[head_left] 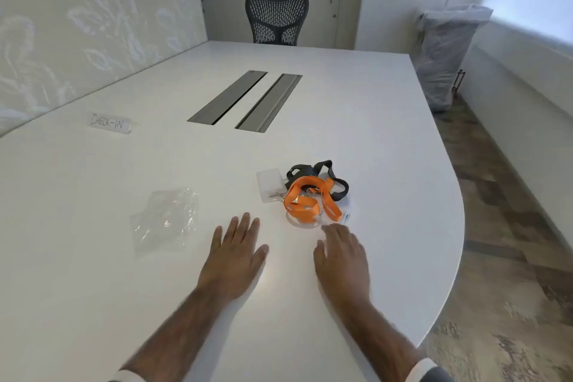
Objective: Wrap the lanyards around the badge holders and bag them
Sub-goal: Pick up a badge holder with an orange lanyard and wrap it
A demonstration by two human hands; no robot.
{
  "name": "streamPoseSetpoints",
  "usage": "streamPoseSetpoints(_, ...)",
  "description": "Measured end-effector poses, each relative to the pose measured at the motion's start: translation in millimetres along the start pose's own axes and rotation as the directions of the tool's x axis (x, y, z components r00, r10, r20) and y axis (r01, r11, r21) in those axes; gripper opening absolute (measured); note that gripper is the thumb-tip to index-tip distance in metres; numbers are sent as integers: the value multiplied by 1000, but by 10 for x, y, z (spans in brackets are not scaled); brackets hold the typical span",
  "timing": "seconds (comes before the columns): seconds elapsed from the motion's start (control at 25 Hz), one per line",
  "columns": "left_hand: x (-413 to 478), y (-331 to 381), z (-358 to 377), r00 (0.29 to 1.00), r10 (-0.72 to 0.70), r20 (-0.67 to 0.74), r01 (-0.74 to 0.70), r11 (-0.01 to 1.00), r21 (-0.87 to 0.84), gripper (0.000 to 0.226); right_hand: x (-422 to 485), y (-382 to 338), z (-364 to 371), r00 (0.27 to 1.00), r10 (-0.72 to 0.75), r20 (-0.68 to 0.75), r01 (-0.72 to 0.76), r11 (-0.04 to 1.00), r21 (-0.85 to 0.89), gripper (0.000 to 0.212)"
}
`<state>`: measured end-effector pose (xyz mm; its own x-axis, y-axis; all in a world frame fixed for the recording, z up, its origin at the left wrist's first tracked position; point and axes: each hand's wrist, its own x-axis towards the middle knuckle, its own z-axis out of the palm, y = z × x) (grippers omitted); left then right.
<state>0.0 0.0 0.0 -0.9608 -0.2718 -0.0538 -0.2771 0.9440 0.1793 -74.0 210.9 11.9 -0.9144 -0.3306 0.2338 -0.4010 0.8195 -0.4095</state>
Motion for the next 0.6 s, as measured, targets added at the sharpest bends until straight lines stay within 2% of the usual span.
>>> streamPoseSetpoints(0.08, -20, -9, -5, 1000, 5, -21, -6, 1000, -25, 79, 133, 49, 11, 997, 39, -65, -42, 998, -52, 39)
streamPoseSetpoints(0.16, -34, -22, 16, 999, 15, -47, -16, 1000, -19, 83, 276, 89, 0, 998, 21, -56, -27, 994, -107, 46)
streamPoseSetpoints(0.28, -26, -40, 17, 998, 13, -61, -16, 999, -51, 70, 460, 151, 62, 999, -8, 46, 13, 995, -99, 61)
streamPoseSetpoints(0.4, -37, -57, 20, 995, 20, -93, -29, 995, -100, 63, 642, 213, 36, 992, 11, 127, -9, 1000, -19, 69)
streamPoseSetpoints(0.6, -23, -101, 55, 986, 22, -168, -62, 970, -234, 52, 804, 177, -144, 993, -57, 103, 65, 995, -79, 72)
